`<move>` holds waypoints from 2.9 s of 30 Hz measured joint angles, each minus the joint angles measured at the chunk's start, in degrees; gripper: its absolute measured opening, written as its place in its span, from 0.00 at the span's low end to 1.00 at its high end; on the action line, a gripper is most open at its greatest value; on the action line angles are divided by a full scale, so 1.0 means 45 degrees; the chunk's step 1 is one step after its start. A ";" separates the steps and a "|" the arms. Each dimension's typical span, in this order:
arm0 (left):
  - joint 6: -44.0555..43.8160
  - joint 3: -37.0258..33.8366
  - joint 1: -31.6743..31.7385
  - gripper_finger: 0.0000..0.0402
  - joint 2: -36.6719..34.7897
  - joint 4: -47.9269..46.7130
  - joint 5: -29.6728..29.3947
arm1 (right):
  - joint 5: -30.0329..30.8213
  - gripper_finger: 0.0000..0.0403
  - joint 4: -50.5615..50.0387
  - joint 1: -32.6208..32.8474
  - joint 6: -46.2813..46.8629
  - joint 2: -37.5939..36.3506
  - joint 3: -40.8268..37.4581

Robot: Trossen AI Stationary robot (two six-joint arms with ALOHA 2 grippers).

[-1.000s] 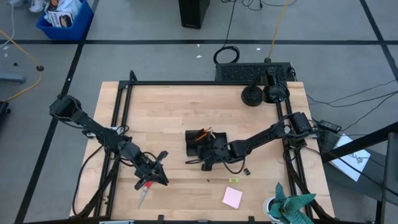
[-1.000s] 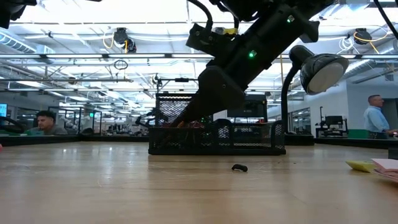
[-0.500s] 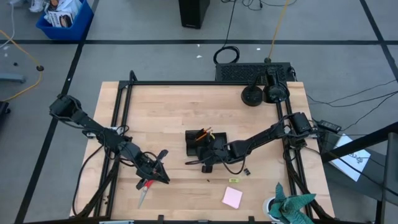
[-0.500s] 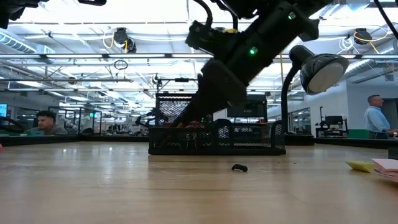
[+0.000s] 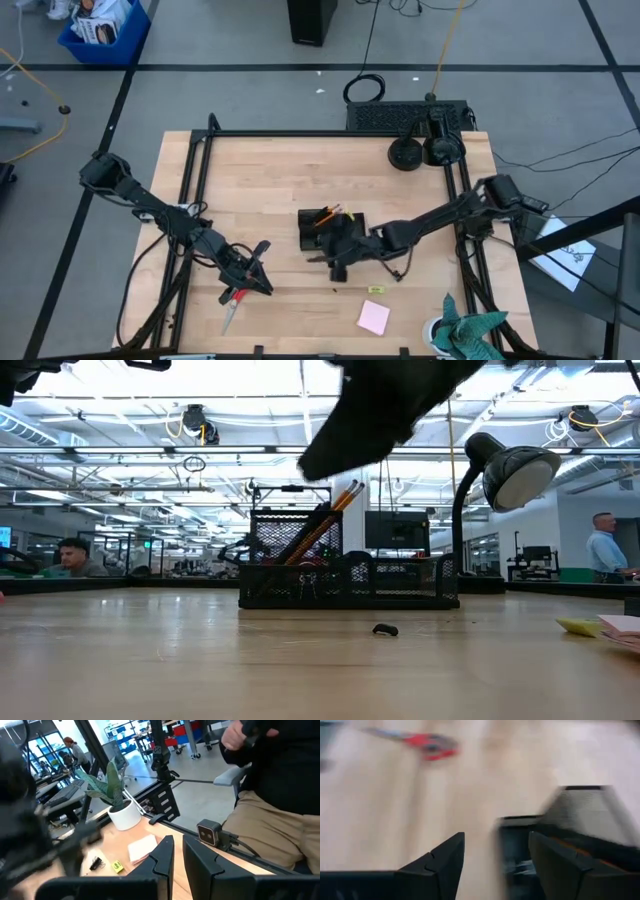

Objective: Pick and place office supplies into organizer
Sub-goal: Put the binder clip into the bottom left section of the desk organizer

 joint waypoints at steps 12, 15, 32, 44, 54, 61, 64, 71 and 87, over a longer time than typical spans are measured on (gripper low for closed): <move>-0.0028 0.0000 0.0000 0.12 0.0000 -0.0384 -0.0030 | -0.0521 0.47 -0.7225 0.2786 0.5831 -0.2299 -0.0042; -0.0042 0.0000 0.0000 0.12 0.0000 -0.0379 -0.0295 | -0.0433 0.47 -0.7019 0.3293 0.6647 -0.1893 -0.0294; -0.0747 0.0000 0.0000 0.12 0.0000 -0.0952 -0.2877 | -0.0971 0.47 -1.1115 0.4186 1.0685 -0.0555 -0.0341; -0.3256 0.0000 0.0578 0.12 0.0000 -0.0947 -0.5903 | -0.0961 0.47 -1.1164 0.4184 1.0967 -0.0545 -0.0343; -0.2965 0.0000 0.0597 0.12 -0.0001 -0.1295 -0.5887 | -0.1027 0.47 -1.1716 0.4184 1.1071 -0.0545 -0.0340; -0.2976 0.0000 0.0597 0.12 0.0000 -0.1365 -0.5882 | -0.1652 0.47 -1.2218 0.4184 1.1733 -0.0545 -0.0394; -0.2976 0.0000 0.0597 0.12 0.0000 -0.1365 -0.5877 | -0.1655 0.47 -1.2010 0.4184 1.1778 -0.0545 -0.0490; -0.2976 0.0000 0.0597 0.12 0.0000 -0.1375 -0.5867 | -0.1980 0.47 -1.0866 0.4184 1.1623 -0.0545 -0.0967; -0.2976 0.0000 0.0597 0.12 0.0000 -0.1443 -0.5853 | -0.2311 0.44 -0.9734 0.4179 1.1903 -0.0545 -0.2093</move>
